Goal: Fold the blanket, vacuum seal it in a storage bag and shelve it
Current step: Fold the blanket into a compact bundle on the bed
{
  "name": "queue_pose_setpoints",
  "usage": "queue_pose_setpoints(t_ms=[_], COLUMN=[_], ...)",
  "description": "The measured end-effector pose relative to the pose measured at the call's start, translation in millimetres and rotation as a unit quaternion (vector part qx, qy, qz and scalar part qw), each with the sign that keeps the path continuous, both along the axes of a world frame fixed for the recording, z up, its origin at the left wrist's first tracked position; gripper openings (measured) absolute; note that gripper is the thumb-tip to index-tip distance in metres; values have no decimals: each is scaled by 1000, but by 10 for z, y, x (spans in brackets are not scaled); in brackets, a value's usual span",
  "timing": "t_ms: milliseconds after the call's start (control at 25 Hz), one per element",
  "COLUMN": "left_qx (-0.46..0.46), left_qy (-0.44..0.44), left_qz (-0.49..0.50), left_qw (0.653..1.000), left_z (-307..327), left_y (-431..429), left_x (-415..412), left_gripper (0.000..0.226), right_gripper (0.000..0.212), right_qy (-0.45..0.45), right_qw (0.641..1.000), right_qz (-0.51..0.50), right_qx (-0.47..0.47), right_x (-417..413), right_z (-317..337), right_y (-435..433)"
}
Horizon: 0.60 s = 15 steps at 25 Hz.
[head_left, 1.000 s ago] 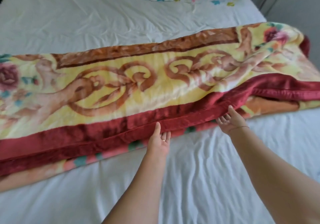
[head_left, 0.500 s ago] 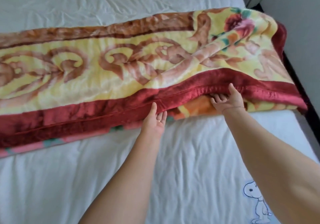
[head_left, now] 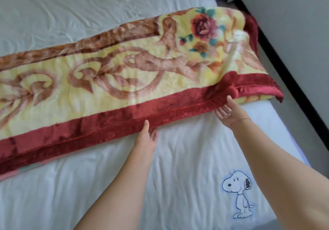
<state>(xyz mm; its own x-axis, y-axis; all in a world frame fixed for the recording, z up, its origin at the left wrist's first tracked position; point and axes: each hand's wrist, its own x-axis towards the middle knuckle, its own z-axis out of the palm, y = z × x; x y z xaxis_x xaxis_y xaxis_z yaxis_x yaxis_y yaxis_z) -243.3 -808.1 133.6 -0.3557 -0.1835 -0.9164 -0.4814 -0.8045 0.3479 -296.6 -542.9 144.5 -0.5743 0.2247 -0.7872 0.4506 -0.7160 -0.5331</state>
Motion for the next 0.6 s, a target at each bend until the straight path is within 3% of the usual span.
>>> queue_pose_setpoints(t_ms=[160, 280, 480, 600], left_qx=[50, 54, 51, 34], left_qy=[19, 34, 20, 7], left_qz=[-39, -43, 10, 44], left_qw=[998, 997, 998, 998], left_z=[186, 306, 308, 289], left_y=[775, 1509, 2736, 3252], left_x=[-186, -433, -783, -934], left_gripper=[53, 51, 45, 49], right_gripper=[61, 69, 45, 1], right_qy=[18, 8, -18, -24], right_qw=[996, 993, 993, 1000], right_qz=[-55, -70, -75, -11], right_qx=[-67, -95, -88, -9], right_x=[-51, -220, -707, -961], right_z=[111, 81, 69, -96], right_y=[539, 1114, 2109, 2730])
